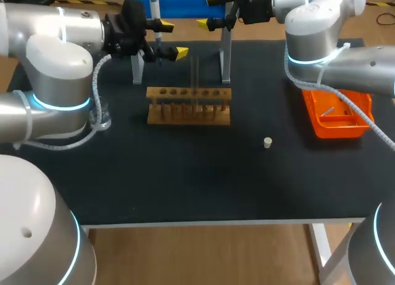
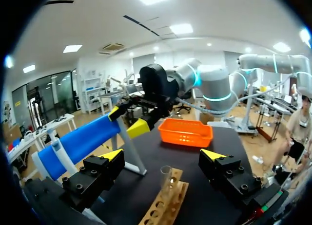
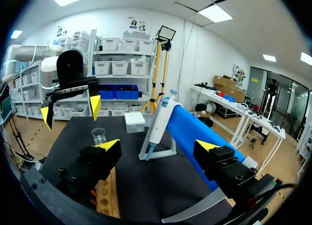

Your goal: Invert the test tube, pick up the pipette, mount the tip to pipette, aspirate from beaker and dispense into the tube, eject the tip, return the pipette, and cap with the stopper.

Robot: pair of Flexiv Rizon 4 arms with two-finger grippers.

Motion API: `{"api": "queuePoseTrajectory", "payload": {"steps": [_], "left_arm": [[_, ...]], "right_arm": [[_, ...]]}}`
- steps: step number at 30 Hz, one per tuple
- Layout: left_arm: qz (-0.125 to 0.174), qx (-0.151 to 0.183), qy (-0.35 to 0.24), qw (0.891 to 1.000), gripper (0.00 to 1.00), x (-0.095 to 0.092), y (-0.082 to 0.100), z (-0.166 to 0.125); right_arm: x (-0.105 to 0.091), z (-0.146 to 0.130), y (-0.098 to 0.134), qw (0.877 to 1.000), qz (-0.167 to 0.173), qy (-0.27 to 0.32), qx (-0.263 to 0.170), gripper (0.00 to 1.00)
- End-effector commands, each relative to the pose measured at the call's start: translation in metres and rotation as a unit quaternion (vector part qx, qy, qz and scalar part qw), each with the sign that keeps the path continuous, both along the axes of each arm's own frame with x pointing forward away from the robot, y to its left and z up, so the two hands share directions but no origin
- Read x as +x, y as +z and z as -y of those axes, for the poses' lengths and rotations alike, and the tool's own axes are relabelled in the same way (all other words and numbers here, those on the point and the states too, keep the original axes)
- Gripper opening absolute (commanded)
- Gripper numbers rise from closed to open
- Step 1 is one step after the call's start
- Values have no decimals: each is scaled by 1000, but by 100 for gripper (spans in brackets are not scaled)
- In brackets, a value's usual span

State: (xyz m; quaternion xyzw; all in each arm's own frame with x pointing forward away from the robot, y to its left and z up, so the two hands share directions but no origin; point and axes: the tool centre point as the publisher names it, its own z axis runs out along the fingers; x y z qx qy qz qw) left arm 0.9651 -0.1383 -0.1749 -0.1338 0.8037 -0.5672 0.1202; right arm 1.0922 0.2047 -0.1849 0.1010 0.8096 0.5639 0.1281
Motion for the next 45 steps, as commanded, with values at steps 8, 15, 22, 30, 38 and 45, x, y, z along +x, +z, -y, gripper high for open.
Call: {"api": "queuePoseTrajectory", "payload": {"steps": [8, 15, 22, 30, 38, 45], "left_arm": [[-34, 11, -86, 996, 100, 0, -26, 21], [-37, 14, -91, 995, 100, -2, -39, 29], [-26, 13, -80, 996, 100, -4, -50, 33], [-32, 26, -93, 995, 100, -3, -61, 43], [-29, 33, -106, 993, 100, 4, -76, 53], [-31, 38, -109, 993, 100, 10, -92, 56]], "right_arm": [[1, 1, 1, 1000, -2, 2, -1, 100], [1, 1, 1, 1000, -2, 2, -1, 100], [1, 1, 1, 1000, -2, 2, -1, 100], [1, 1, 1, 1000, -2, 2, -1, 100], [1, 1, 1, 1000, -2, 2, -1, 100], [1, 1, 1, 1000, -2, 2, -1, 100]]}}
